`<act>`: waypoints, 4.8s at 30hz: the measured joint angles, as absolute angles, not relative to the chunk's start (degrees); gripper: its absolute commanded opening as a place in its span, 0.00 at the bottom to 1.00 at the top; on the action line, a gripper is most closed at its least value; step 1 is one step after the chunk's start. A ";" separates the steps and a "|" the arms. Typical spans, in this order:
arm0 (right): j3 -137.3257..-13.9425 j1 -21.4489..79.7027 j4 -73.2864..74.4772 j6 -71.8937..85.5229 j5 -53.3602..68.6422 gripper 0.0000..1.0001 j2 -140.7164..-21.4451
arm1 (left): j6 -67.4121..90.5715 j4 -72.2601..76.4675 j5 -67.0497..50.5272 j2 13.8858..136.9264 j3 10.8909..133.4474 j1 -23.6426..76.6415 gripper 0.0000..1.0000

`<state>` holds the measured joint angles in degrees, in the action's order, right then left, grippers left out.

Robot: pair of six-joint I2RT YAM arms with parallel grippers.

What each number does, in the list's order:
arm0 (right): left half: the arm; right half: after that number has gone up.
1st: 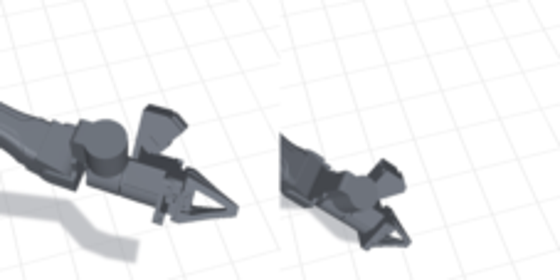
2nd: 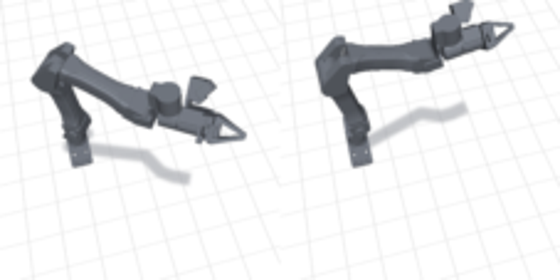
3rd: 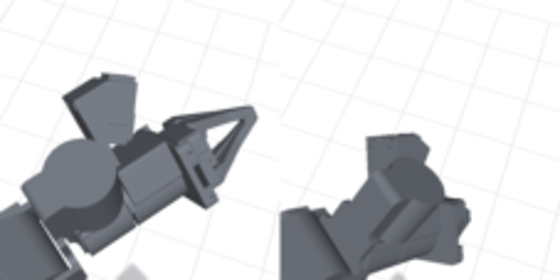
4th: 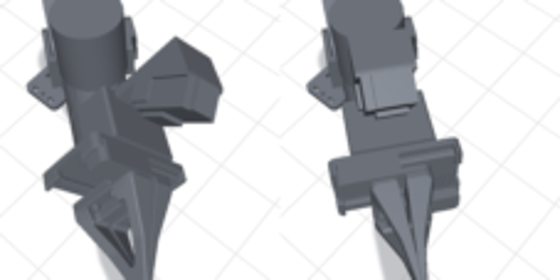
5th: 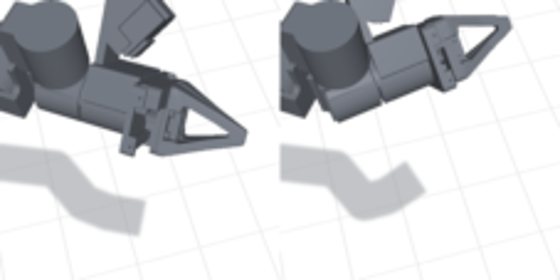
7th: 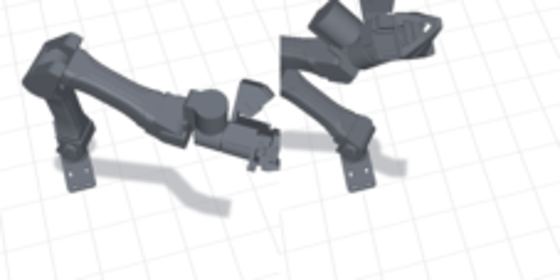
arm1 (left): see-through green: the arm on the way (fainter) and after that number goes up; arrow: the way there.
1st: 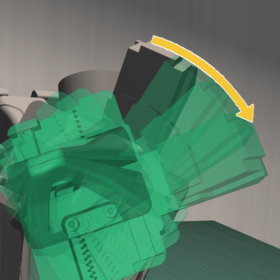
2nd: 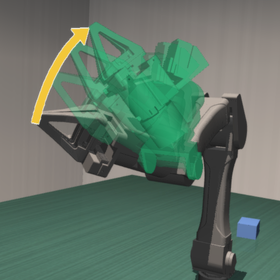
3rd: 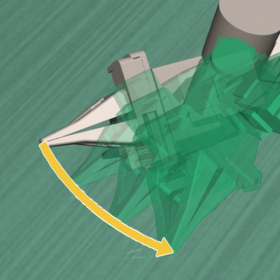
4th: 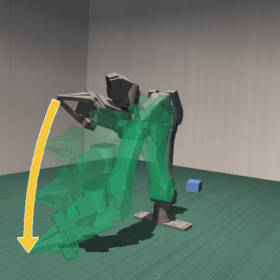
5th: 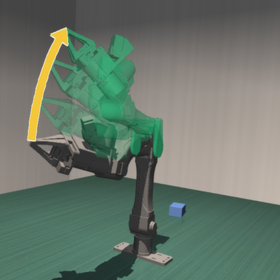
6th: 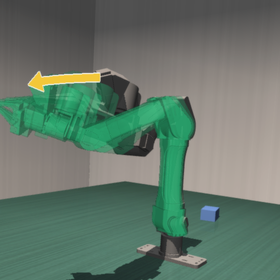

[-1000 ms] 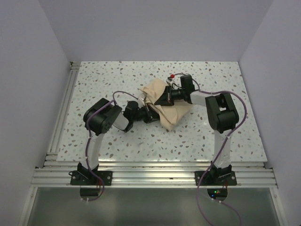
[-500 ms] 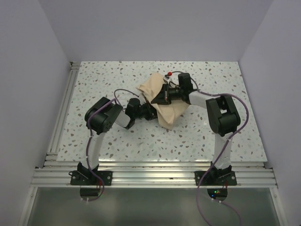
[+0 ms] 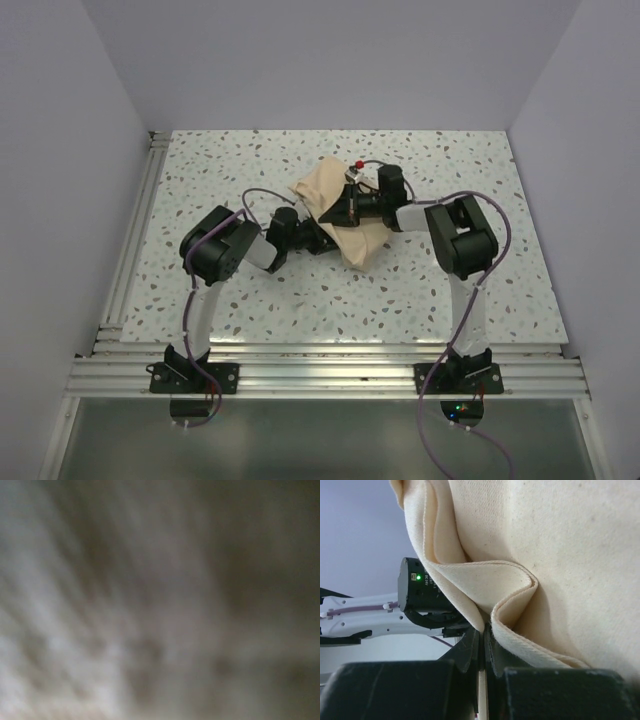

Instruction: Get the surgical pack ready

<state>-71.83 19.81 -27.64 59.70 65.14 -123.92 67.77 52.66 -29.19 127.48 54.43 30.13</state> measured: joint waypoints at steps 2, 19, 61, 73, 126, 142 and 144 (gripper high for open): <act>-70.87 19.38 -36.03 65.65 66.00 0.00 -126.41 | 67.59 52.47 -29.21 127.48 54.54 30.13 0.00; -71.20 17.82 -77.60 107.28 69.17 0.00 -137.05 | 66.13 51.46 -29.28 127.37 55.02 29.54 0.00; -82.28 20.23 13.06 26.96 64.47 0.16 -124.25 | 63.55 48.27 -29.67 122.89 52.01 27.03 0.43; -86.59 23.73 20.67 26.15 64.99 0.50 -123.98 | 61.67 42.94 -21.61 105.91 35.97 26.26 0.58; -78.87 23.81 29.45 11.11 31.31 0.00 -107.77 | 29.28 -11.70 0.73 63.11 40.01 19.53 0.84; -58.04 38.37 26.41 9.74 33.50 0.69 -86.28 | 29.21 -8.36 1.91 75.22 49.30 19.51 0.84; -55.88 37.01 26.55 11.99 29.93 0.68 -83.24 | 28.93 -6.79 1.67 79.07 51.72 19.51 0.84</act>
<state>-55.88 37.01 26.55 11.99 29.93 -83.24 28.93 -6.79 1.67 79.07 51.72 19.51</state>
